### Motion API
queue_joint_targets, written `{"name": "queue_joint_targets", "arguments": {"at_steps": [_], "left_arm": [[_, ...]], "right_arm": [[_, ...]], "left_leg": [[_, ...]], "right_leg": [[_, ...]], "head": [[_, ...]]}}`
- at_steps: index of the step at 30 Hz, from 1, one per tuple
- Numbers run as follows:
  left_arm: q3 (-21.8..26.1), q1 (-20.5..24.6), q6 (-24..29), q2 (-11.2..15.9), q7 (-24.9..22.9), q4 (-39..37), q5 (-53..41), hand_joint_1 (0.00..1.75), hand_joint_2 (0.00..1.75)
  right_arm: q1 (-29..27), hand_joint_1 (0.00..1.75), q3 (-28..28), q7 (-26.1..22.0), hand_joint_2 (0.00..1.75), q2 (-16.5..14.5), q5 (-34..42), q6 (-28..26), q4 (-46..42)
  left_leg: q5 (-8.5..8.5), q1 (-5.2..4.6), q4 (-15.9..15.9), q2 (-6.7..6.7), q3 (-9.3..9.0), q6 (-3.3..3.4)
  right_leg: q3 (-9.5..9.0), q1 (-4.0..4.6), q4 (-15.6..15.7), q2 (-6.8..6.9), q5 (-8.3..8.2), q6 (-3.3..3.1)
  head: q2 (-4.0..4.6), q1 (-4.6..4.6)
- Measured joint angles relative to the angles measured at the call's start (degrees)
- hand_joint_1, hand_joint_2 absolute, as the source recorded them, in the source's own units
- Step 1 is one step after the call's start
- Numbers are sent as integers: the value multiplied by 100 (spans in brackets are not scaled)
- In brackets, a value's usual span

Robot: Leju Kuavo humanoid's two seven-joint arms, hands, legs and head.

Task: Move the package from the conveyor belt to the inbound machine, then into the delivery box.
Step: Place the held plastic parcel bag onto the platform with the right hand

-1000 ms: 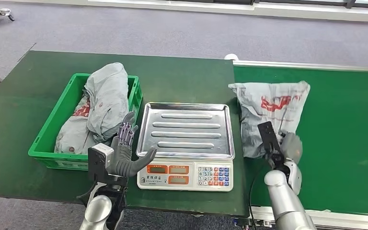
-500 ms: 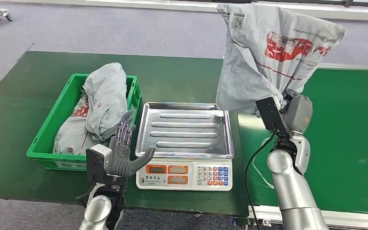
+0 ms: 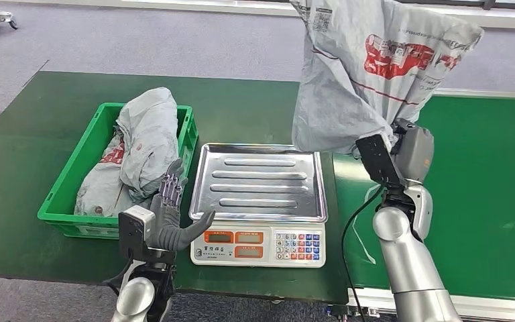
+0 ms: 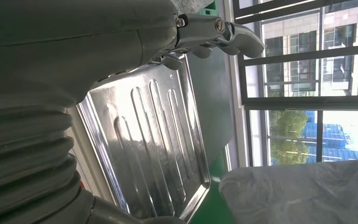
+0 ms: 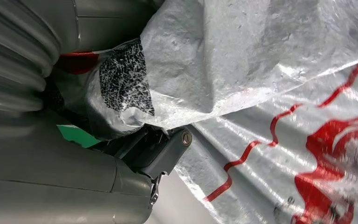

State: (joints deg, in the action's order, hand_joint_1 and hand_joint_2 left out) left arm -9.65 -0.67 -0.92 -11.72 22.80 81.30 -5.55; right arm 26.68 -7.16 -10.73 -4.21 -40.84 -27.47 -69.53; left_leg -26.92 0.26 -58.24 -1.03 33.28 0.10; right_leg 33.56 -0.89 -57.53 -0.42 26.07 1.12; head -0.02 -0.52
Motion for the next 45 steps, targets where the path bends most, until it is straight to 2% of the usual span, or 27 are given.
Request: {"name": "queue_joint_targets", "arguments": {"at_steps": [3, 6, 10, 14, 20, 33, 37, 45], "left_arm": [[51, 25, 9, 0, 2, 0, -2, 0, 175], [117, 77, 20, 0, 10, -1, -4, 0, 175], [169, 111, 21, -1, -3, 19, -24, 0, 175], [209, 158, 20, -2, -20, 29, -52, 0, 175], [229, 177, 20, -2, -37, 29, -52, 0, 175], [233, 180, 20, -2, -37, 27, -52, 0, 175], [233, 199, 1, -3, -35, 13, -58, 0, 175], [233, 239, 16, -1, -3, -56, -104, 0, 175]], "right_arm": [[-31, 175, -367, -162, 175, -57, 206, 347, 16], [-50, 175, -982, -267, 175, -213, 483, 480, 141], [-124, 175, -1750, -267, 175, -450, 836, 519, 262], [-246, 175, -2202, -217, 175, -562, 995, 483, 267], [-284, 175, -2424, -210, 175, -594, 1020, 472, 267], [-383, 175, -2543, -191, 175, -634, 1038, 518, 239], [-461, 1, -2543, -117, 175, -651, 980, 557, 146], [-561, 0, -2473, -94, 175, -651, 1071, 586, 58]], "left_leg": [[1, 3, 2, 3, 1, -2], [4, 6, 4, 5, 0, -8], [7, 10, 6, 0, 1, -13], [7, 10, 6, -1, 4, -13], [6, 6, 5, -1, 5, -12], [6, 7, 6, 0, 5, -13], [6, 7, 5, 0, 5, -13], [6, 7, 5, 2, 4, -13]], "right_leg": [[3, 2, -2, -1, 0, -1], [7, 5, -4, -4, 2, -4], [11, 8, -6, -3, 5, -9], [11, 7, -6, -2, 7, -11], [11, 4, -3, -2, 5, -9], [13, 6, -4, -2, 5, -9], [14, 5, -4, -2, 5, -9], [15, 5, -3, -2, 4, -10]], "head": [[0, 0], [0, -1], [0, -1], [0, -1], [0, -1], [0, -1], [0, -1], [0, -1]]}}
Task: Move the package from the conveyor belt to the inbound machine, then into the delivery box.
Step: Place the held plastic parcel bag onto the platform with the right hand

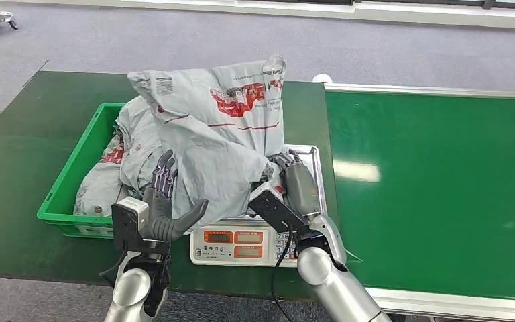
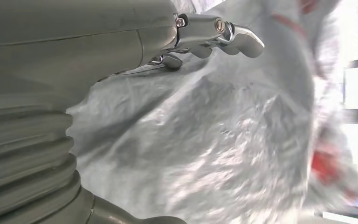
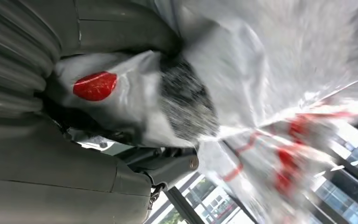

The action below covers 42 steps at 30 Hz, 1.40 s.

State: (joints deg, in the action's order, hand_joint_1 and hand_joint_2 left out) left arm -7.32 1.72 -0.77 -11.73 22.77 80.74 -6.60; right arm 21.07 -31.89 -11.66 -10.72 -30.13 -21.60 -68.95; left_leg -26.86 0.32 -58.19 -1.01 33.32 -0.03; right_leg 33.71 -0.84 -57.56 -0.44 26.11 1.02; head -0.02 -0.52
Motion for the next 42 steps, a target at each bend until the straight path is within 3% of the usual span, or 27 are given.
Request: {"name": "queue_joint_targets", "arguments": {"at_steps": [5, 15, 29, 34, 39, 42], "left_arm": [[0, -1, 88, 3, 69, -25, -16, 0, 175], [1, -1, 97, 6, 73, -46, -16, 0, 175], [2, 71, 298, 38, 303, -179, -193, 0, 175], [-3, 520, 336, 126, 376, -324, -908, 0, 175], [-31, 1043, 198, 158, 387, -734, -1171, 0, 175], [-154, 1314, 75, 186, 465, -1070, -1504, 0, 175]], "right_arm": [[-56, 0, 264, -145, 175, 37, 530, 252, -99], [-113, 0, 483, -207, 175, 94, 711, 390, -225], [-568, 0, 1426, -821, 175, 211, 3356, 2234, -569], [-822, 0, 1767, -1155, 175, 237, 3876, 2912, -604], [-781, 0, 2166, -1155, 175, 237, 5060, 3581, -325], [-785, 0, 2258, -1204, 175, 236, 5195, 3875, -177]], "left_leg": [[0, 0, 0, 0, 0, 0], [0, 0, 0, 1, 0, 0], [0, 0, -1, -3, 1, 0], [0, 0, -1, -1, 3, 0], [3, 0, -1, 0, 1, -3], [4, -1, -2, -1, 2, -3]], "right_leg": [[0, 0, 0, 0, -1, -1], [1, 0, 0, -1, 0, -1], [1, 0, 1, 2, 0, -1], [4, 0, 1, 2, -2, -2], [1, 0, 1, 2, -10, -3], [3, -1, 1, 1, -13, -3]], "head": [[0, 0], [0, 0], [0, 0], [0, 0], [0, 1], [0, 0]]}}
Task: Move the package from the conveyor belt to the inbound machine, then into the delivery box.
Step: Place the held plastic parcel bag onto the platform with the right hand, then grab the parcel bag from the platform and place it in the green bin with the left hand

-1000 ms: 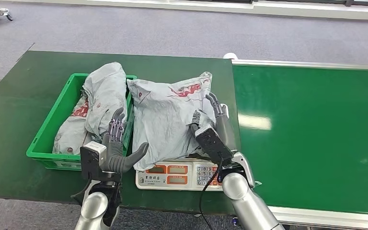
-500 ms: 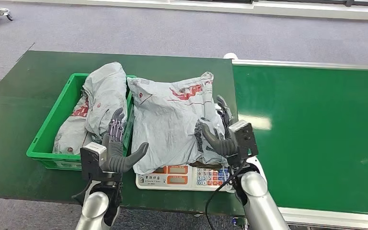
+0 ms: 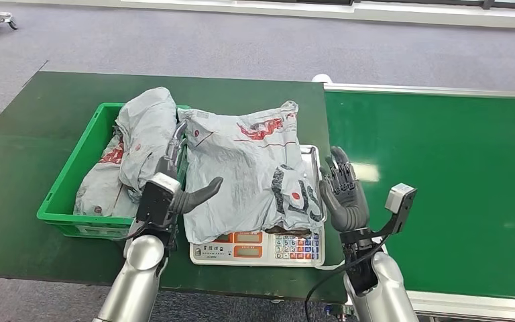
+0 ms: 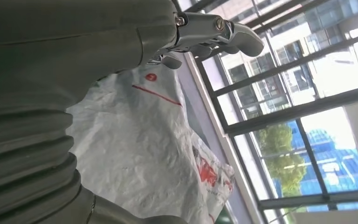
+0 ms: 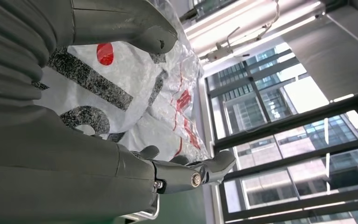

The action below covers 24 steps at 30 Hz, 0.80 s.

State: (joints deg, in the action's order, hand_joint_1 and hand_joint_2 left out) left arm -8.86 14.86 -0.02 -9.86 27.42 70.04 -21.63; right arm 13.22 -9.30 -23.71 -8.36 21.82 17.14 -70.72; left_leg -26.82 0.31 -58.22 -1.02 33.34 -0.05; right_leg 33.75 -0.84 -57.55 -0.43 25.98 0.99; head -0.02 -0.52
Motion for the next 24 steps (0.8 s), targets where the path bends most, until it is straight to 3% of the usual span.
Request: {"name": "queue_joint_targets", "arguments": {"at_steps": [6, 20, 23, 24], "left_arm": [[-365, 583, -201, 91, 167, -830, -599, 0, 175], [-579, 1021, -436, 169, 299, -1508, -1004, 0, 175], [-874, 1542, -842, 200, 648, -2168, -1685, 0, 44], [-1005, 1742, -1013, 211, 788, -2421, -1877, 0, 44]], "right_arm": [[-11, 0, 3, -14, 175, -31, -91, 104, 9], [-29, 0, 1, -18, 175, -37, -155, 158, -18], [-37, 0, -44, -10, 175, -63, -233, 168, -140], [-46, 0, -64, 2, 175, -70, -246, 167, -191]], "left_leg": [[0, 0, 0, 6, 0, -1], [1, 0, 0, 2, 3, 1], [6, 0, -1, 1, 4, 1], [7, 0, -1, 2, 4, 0]], "right_leg": [[3, 0, -1, -8, 0, 0], [6, 0, -1, -6, 0, 0], [5, 0, -1, -2, -3, -2], [5, 0, -1, -3, -5, -3]], "head": [[0, 1], [0, 0], [0, 1], [0, 1]]}}
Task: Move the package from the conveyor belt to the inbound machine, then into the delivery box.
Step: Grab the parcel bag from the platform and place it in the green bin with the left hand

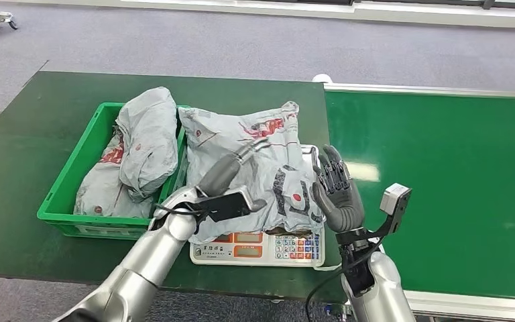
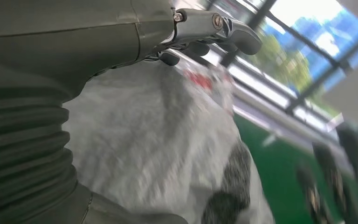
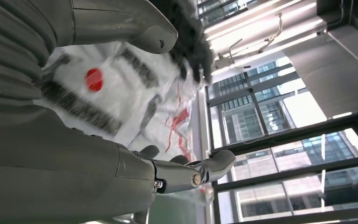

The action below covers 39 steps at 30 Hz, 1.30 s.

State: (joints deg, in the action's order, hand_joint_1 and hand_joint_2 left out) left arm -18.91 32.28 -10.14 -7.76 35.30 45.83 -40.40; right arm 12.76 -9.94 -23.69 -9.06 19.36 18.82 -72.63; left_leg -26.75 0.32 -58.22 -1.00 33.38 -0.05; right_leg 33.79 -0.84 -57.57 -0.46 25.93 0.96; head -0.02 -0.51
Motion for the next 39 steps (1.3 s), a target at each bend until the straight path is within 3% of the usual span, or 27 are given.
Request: {"name": "queue_joint_targets", "arguments": {"at_steps": [3, 12, 16, 20, 31, 39], "left_arm": [[-394, 488, -606, 50, 325, -616, -405, 0, 175], [-1780, 1430, -2027, 515, 480, -1593, -721, 0, 175], [-2275, 1705, -2219, 720, 486, -1774, -616, 0, 175], [-2618, 1823, -2148, 835, 440, -1889, -591, 171, 175], [-3050, 1918, -1918, 942, 332, -1934, -582, 175, 175], [-3223, 1998, -1162, 1024, 175, -1842, -598, 175, 175]], "right_arm": [[-65, 0, -22, 48, 175, -9, -13, -2, -162], [-441, 0, -22, 15, 175, 35, 98, 154, -727], [-581, 0, -23, -1, 175, 64, 120, 221, -971], [-614, 0, -34, -26, 175, 84, 157, 256, -1079], [-681, 0, -112, -58, 175, 170, 225, 278, -1215], [-839, 0, -114, -150, 175, 225, 236, 277, -1289]], "left_leg": [[0, 0, 0, 3, -1, 0], [0, 3, 3, 5, 1, -2], [0, 3, 4, 6, 1, -2], [3, 2, 3, 6, 0, -5], [5, 2, 4, 0, -18, -8], [18, 3, 4, 2, -21, -19]], "right_leg": [[2, 0, 0, -3, -3, -2], [6, 3, -4, -7, -2, -4], [5, 3, -4, -8, -2, -4], [3, 2, -4, -7, -2, -4], [-21, 2, -3, -1, -3, -4], [-15, 3, -5, -2, -14, -11]], "head": [[0, -1], [0, -1], [0, -1], [0, -1], [0, 0], [0, -1]]}}
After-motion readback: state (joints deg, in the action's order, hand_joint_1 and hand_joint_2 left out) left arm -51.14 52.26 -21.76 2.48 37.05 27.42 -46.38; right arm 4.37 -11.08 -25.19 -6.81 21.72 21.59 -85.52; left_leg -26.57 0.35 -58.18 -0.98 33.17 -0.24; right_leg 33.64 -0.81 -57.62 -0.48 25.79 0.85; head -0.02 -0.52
